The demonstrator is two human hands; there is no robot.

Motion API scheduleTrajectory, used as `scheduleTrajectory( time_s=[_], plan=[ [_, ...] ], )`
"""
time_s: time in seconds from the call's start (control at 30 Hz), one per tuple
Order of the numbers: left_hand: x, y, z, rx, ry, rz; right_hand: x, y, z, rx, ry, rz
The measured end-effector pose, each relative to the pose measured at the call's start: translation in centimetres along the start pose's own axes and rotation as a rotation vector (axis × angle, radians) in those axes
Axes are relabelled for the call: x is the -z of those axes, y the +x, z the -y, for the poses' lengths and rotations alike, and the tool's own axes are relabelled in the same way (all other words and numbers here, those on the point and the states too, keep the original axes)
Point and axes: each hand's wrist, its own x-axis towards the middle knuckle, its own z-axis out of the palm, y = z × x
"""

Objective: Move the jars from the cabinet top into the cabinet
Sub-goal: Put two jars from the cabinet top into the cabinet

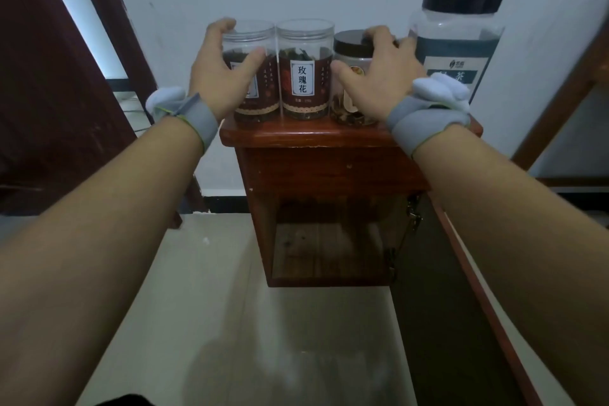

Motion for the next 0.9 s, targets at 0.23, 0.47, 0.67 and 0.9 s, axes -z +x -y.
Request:
scheduleTrajectory(
  time_s=[0.23,0.47,0.67,0.9],
  plan=[
    [1.3,-1.3,-1.2,-0.005,0.07,-0.016,0.9,-0.9,0.0,0.018,0.077,0.009],
    [3.5,-6.2,-4.1,-0.016,-0.004,-0.017,3.4,-5.4,-0.5,0.088,0.158,0.006],
    [4.9,-12.0,-4.9,-0.006,-0.086,0.087,5.6,-11.5,-0.9,0.101,0.209,-0.026],
    [2.9,-19.9,-0.1,0.112,-0.011,0.234,3.5,-18.0,-3.7,0.016,0.16,0.177]
  ],
)
